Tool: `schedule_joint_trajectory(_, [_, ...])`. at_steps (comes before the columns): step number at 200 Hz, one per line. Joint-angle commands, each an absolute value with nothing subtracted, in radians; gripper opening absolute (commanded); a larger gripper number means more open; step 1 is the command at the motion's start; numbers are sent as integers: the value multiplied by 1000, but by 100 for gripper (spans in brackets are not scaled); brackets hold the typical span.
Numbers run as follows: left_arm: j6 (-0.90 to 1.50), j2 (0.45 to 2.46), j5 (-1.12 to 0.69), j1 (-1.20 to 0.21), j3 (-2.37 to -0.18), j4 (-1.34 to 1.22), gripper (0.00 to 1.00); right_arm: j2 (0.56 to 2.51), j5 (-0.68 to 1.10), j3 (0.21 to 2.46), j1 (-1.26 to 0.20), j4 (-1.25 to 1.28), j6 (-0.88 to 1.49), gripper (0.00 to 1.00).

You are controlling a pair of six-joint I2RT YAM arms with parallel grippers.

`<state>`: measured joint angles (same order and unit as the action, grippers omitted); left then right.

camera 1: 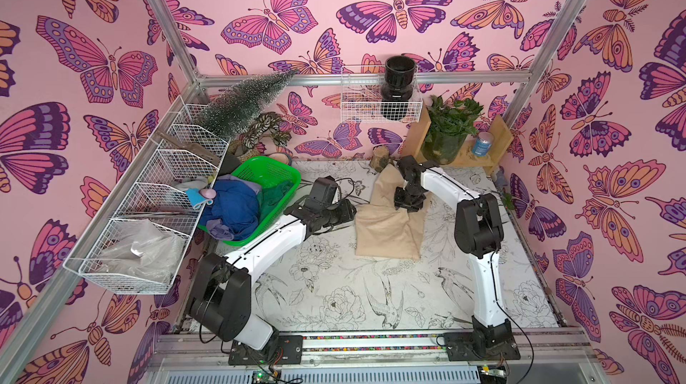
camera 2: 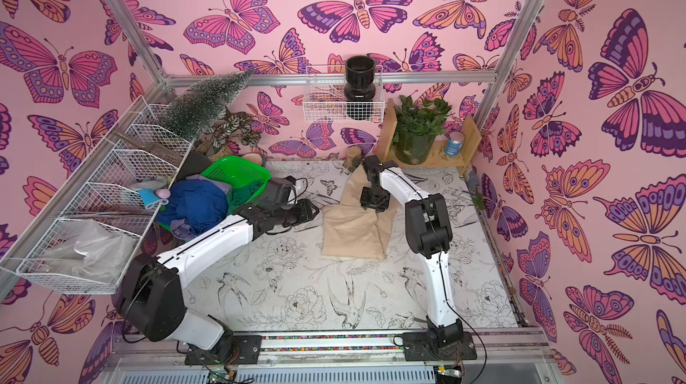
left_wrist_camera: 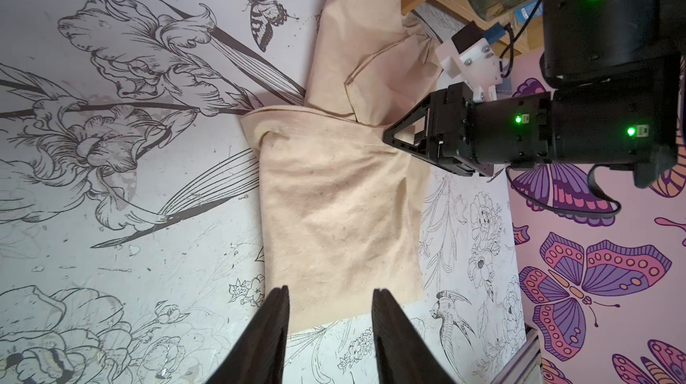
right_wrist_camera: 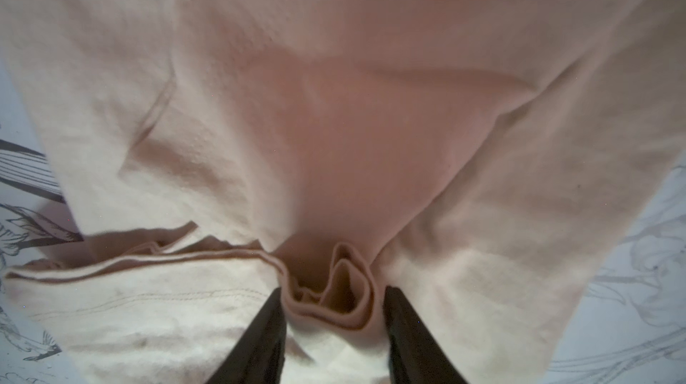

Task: Fold and stack t-shirts
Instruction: Fold the T-shirt, then smooth out the T-shirt at the center of the board.

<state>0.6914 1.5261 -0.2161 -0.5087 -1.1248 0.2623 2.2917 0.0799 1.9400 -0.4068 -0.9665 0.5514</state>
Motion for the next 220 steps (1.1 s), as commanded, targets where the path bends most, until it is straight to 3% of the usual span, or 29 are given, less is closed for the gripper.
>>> schedule_joint_trajectory(1, [699,1504,-209,-499,-1108,275,43,2324,112,1945,-400,-967,544,32])
schedule_joint_trajectory(18, [701,1505,-210,-496,-1113,277,43,2322,115,1930,-400,-958,540,0])
schedule_joint_trajectory(137, [724,1574,-275,-513,-1106,244,43,1892,-143,1625,-380,-989,486,0])
schedule_joint_trajectory(211, [727,1593,-289,-544,-1117,239,43,1975,-68,1458,-350,-852,521,0])
schedule_joint_trajectory(220, [729,1592,-290,-546,-1114,239,43,2006,-52,1458,-350,-839,527,4])
